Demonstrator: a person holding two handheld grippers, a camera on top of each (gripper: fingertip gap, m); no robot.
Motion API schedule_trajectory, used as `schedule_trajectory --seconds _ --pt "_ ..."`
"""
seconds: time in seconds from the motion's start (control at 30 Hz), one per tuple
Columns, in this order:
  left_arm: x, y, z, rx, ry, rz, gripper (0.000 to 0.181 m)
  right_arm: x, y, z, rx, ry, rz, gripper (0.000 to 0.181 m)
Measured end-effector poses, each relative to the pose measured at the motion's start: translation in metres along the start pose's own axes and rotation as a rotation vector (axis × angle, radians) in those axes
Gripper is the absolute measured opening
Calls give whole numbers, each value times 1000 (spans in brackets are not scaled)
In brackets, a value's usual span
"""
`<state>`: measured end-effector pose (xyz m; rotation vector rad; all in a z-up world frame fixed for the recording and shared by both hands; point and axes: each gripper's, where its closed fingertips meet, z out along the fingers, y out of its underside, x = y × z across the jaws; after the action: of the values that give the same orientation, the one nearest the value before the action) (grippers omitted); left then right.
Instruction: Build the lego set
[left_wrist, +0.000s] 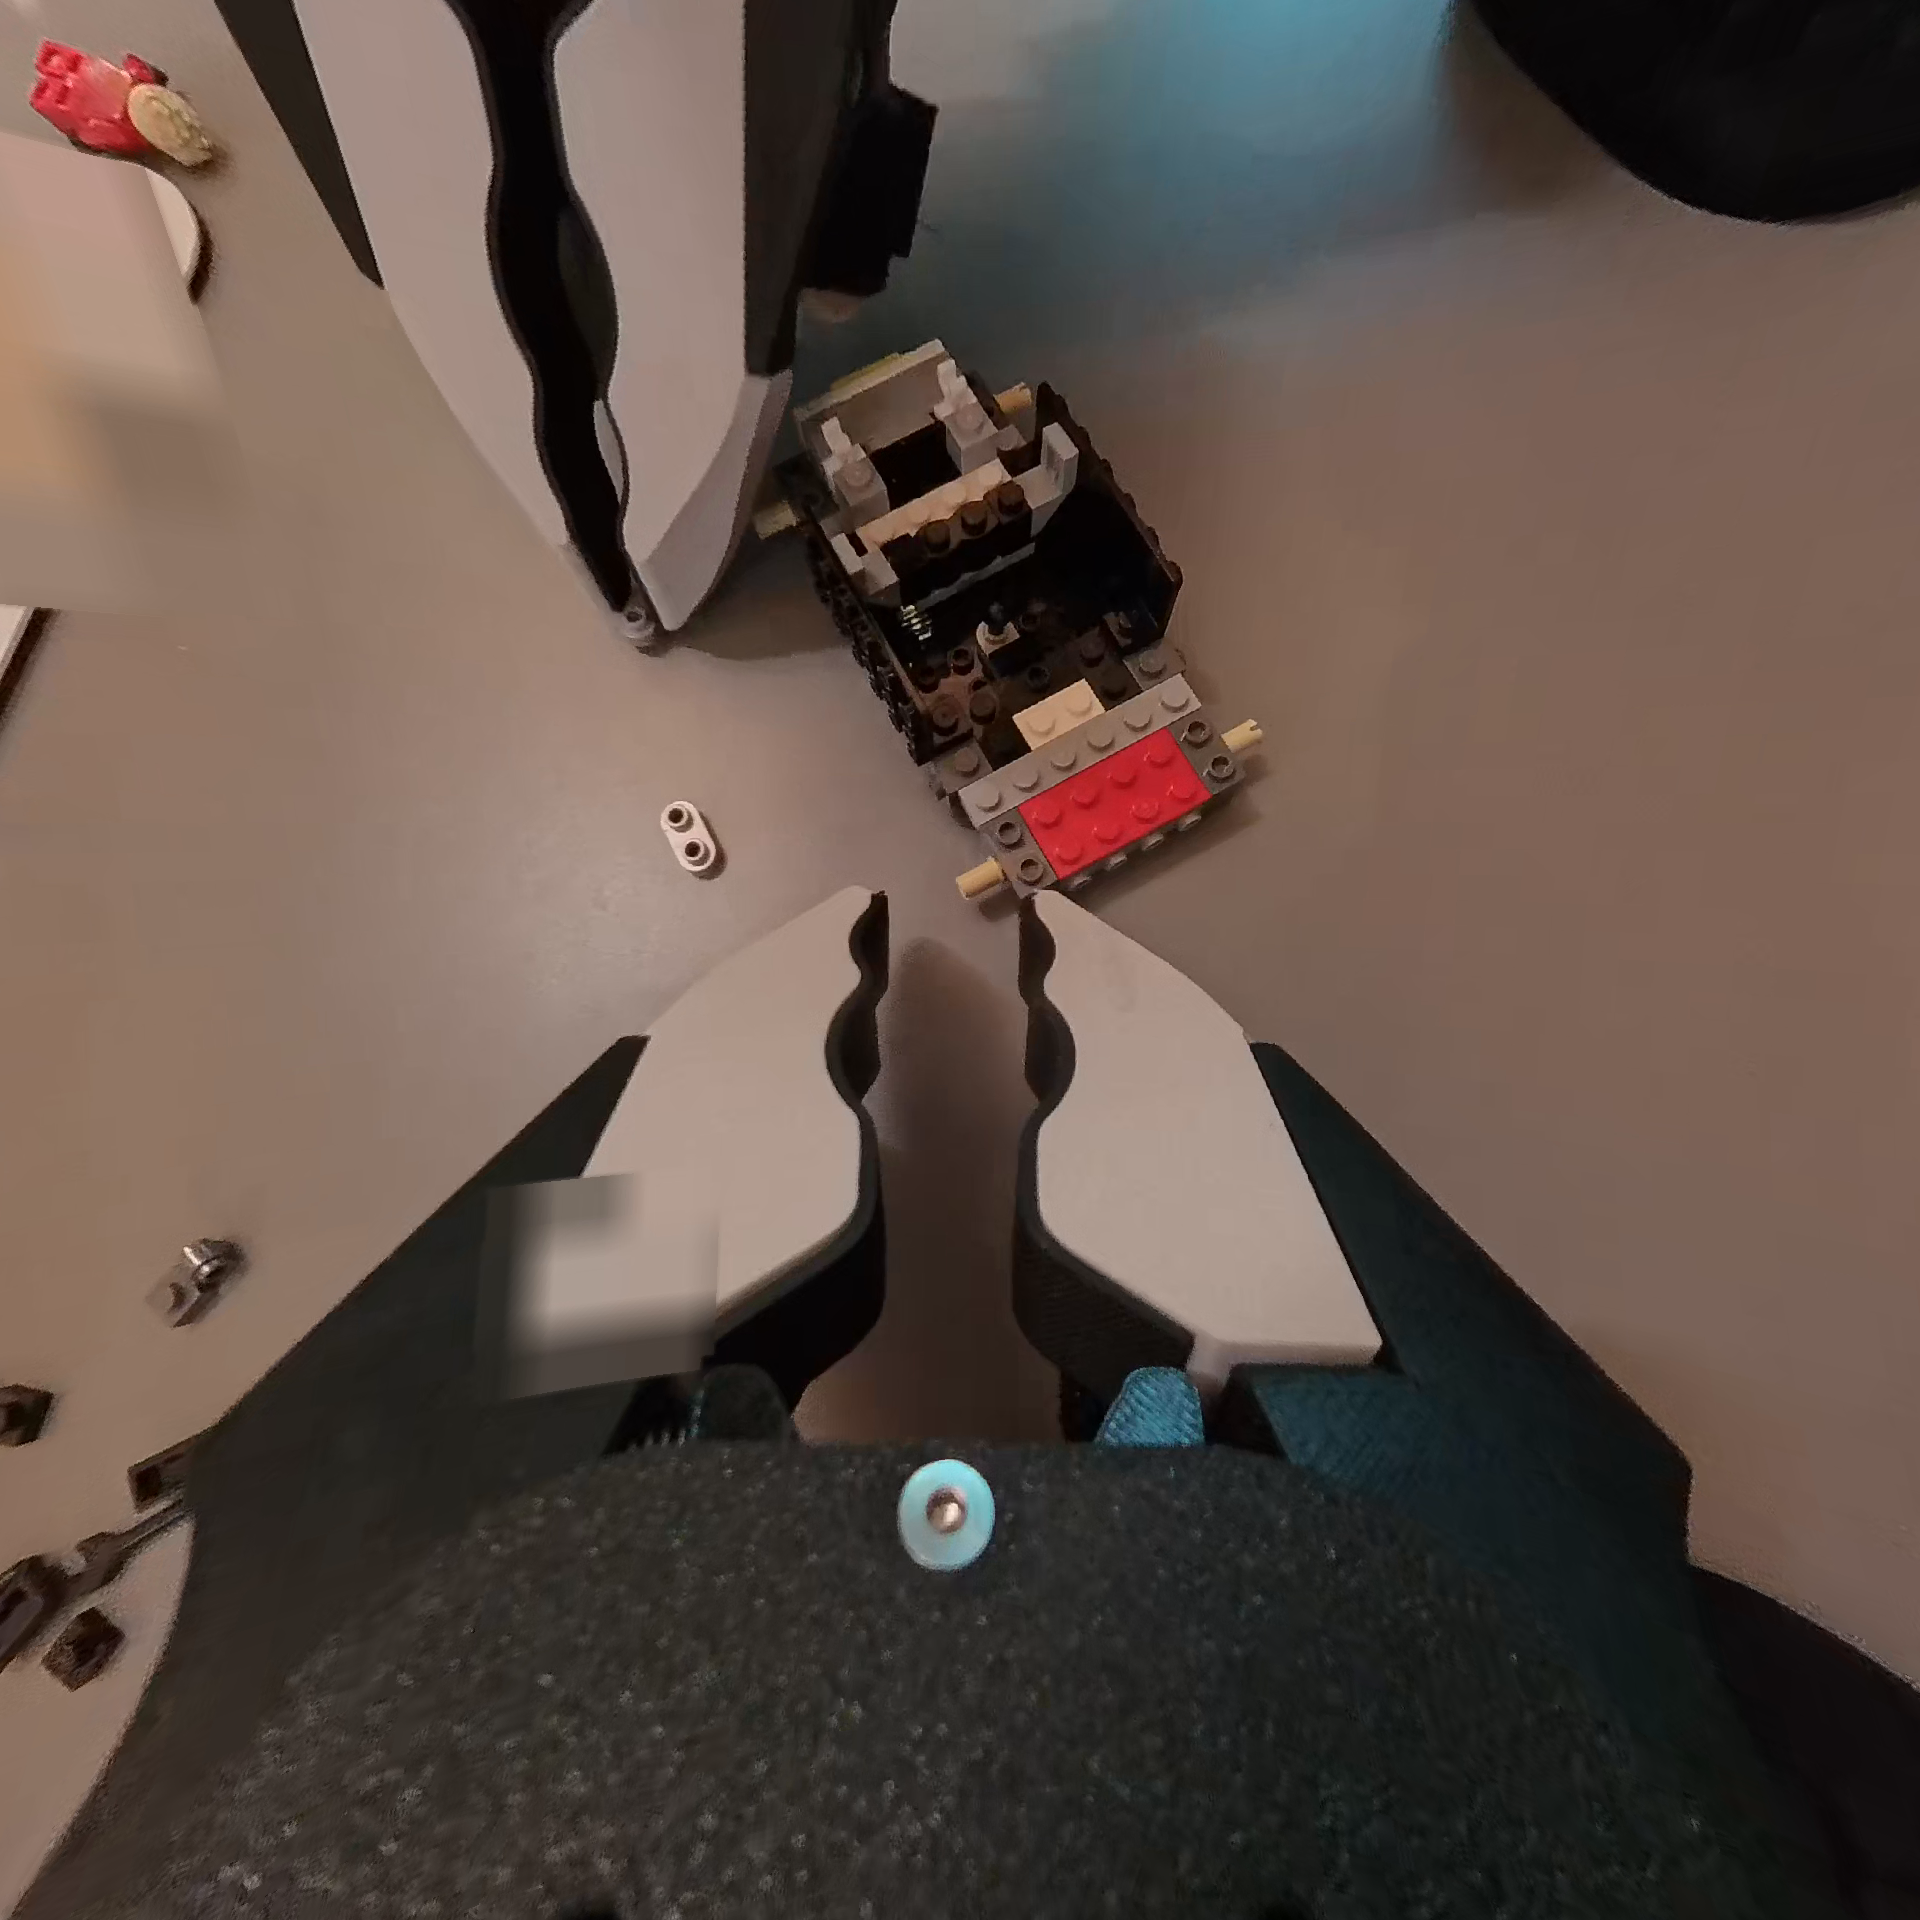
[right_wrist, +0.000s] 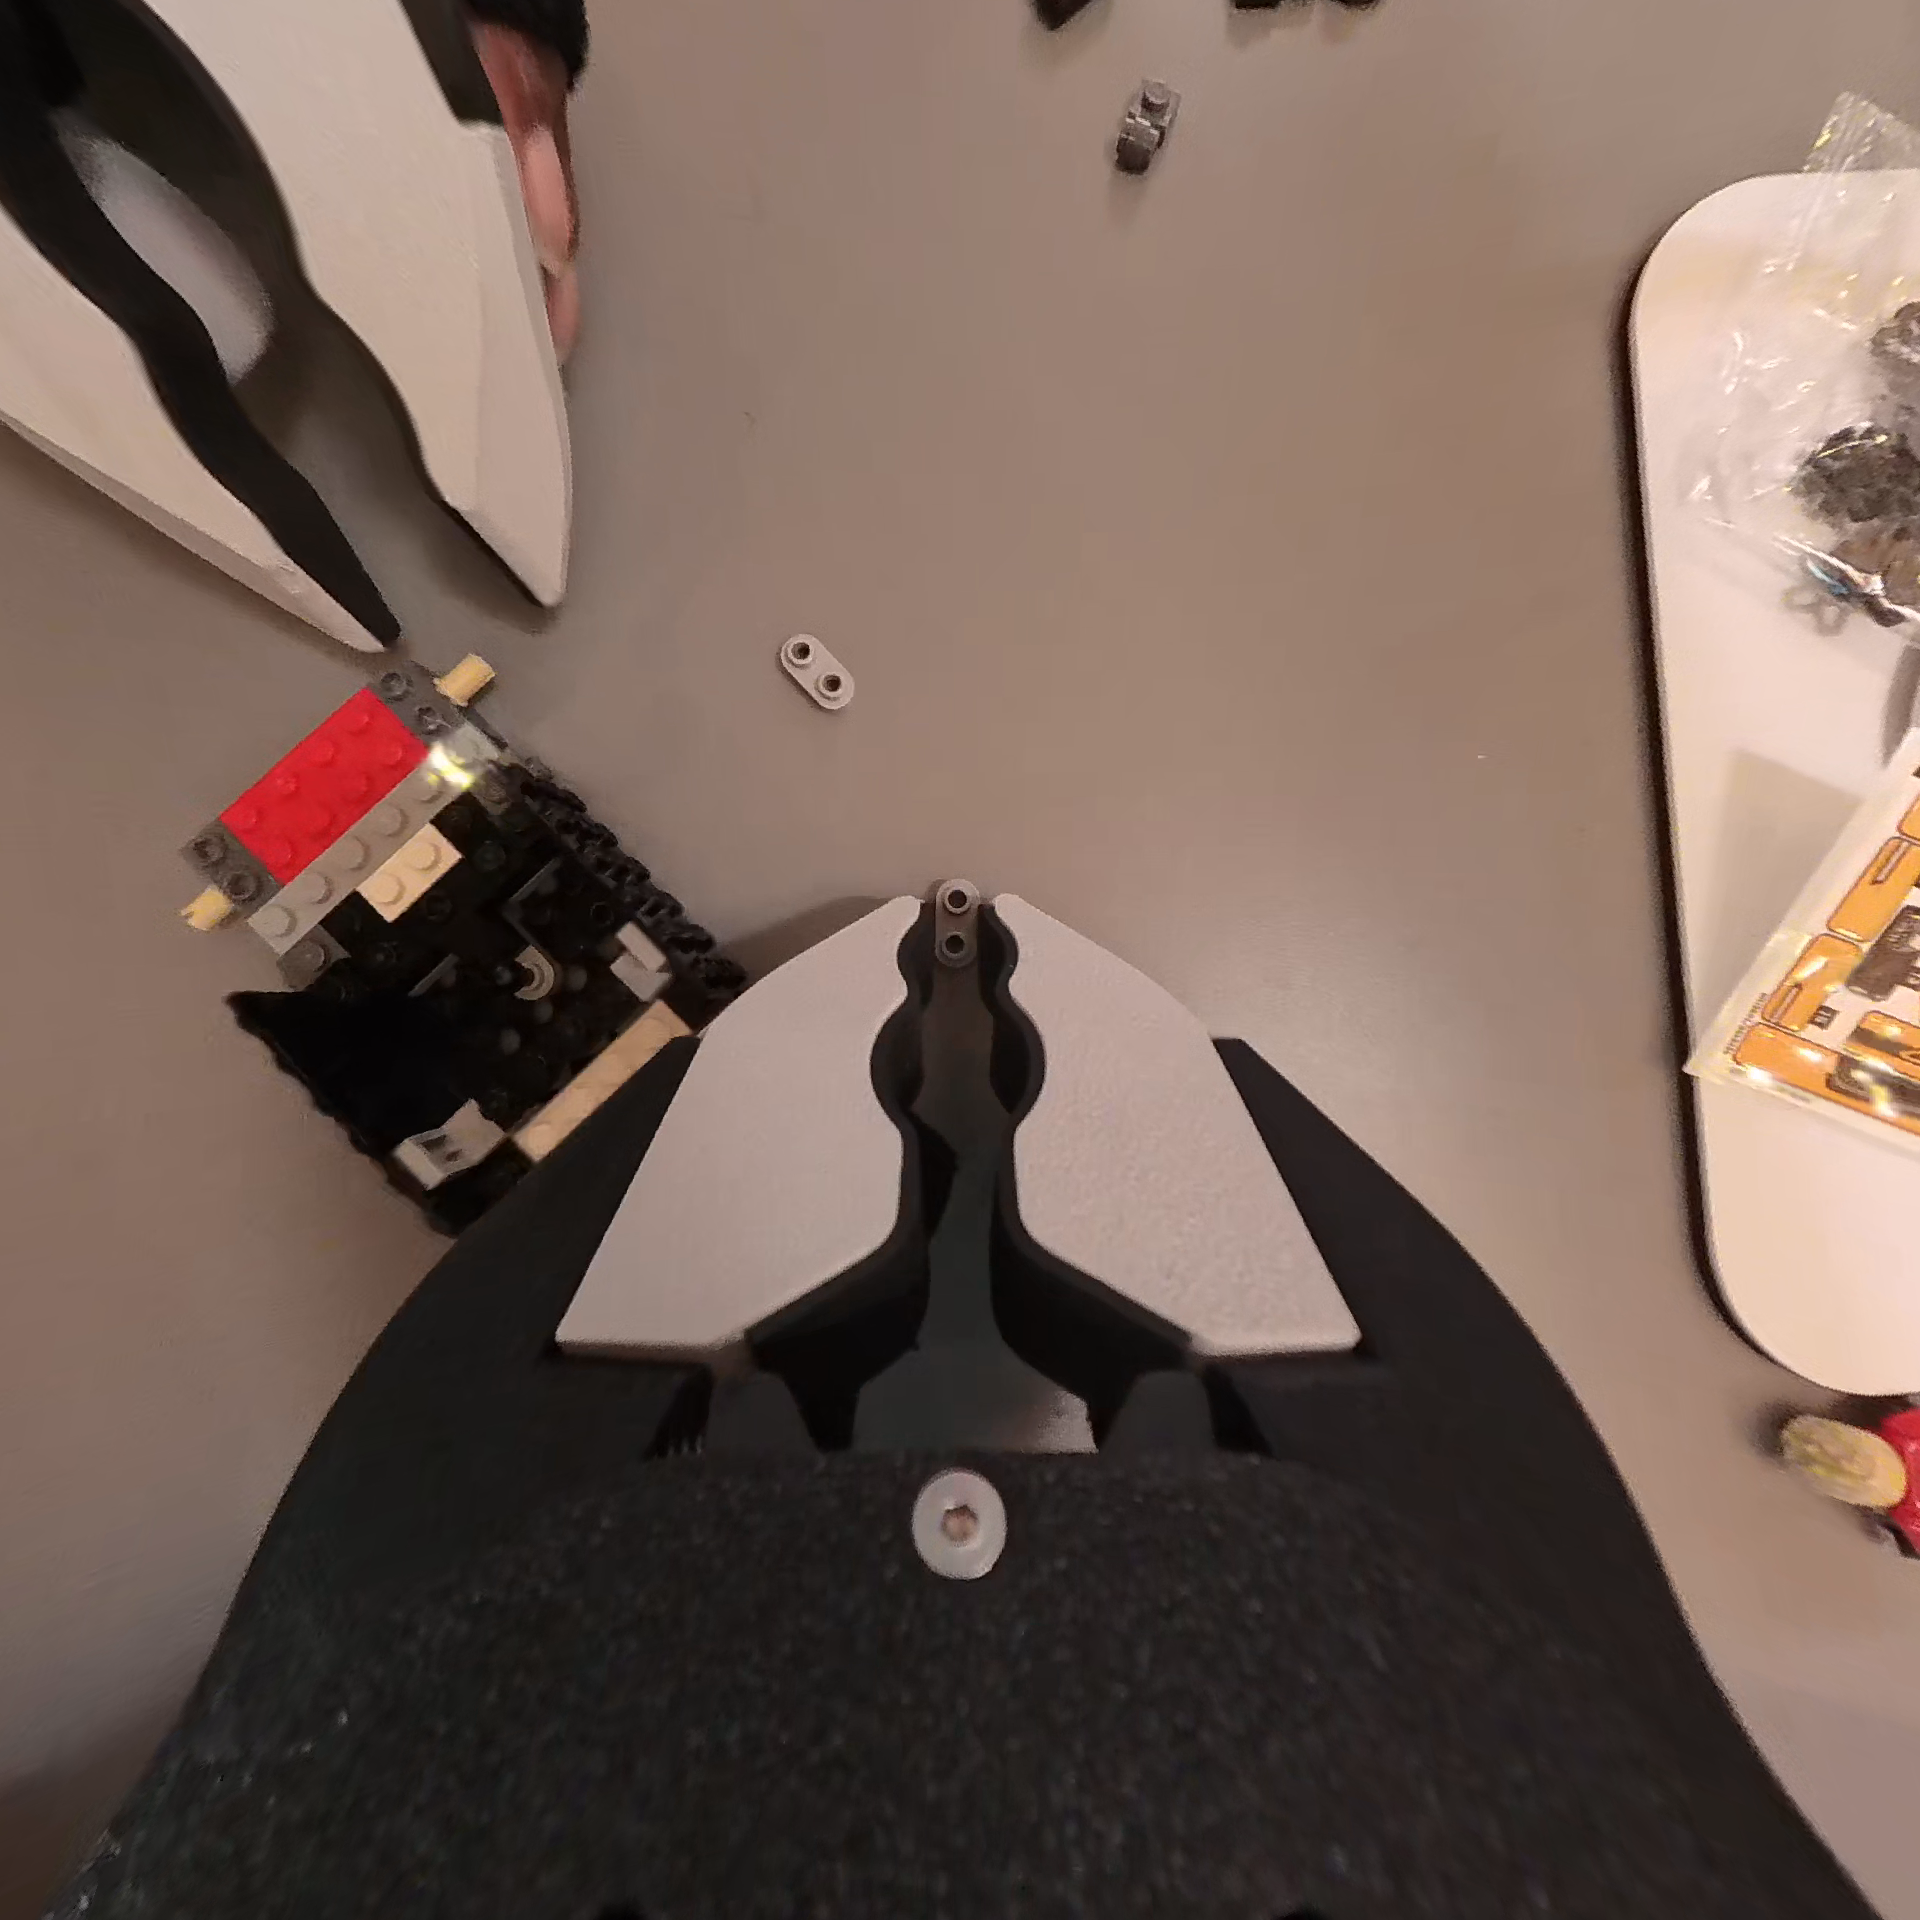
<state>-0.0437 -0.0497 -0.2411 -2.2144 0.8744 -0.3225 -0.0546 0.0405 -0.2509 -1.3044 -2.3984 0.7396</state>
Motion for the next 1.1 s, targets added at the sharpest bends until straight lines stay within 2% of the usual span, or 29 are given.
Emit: schedule_trajectory --seconds 0.1,0.33,0.53,0.7,1.1 --pt "2 1 1 -6 4 6 24 -5 -10 -12 83 -3 26 7" --pt "4 1 3 -11 11 13 24 -22 -23 -46 161 44 3 7" --pt "6 4 5 -28 15 27 28 -41 -10 -68 196 88 43 7" --pt "8 3 5 -19 30 23 31 -51 2 -65 195 102 82 7" --pt "17 1 13 -10 56 50 33 -62 2 -50 230 111 123 7"
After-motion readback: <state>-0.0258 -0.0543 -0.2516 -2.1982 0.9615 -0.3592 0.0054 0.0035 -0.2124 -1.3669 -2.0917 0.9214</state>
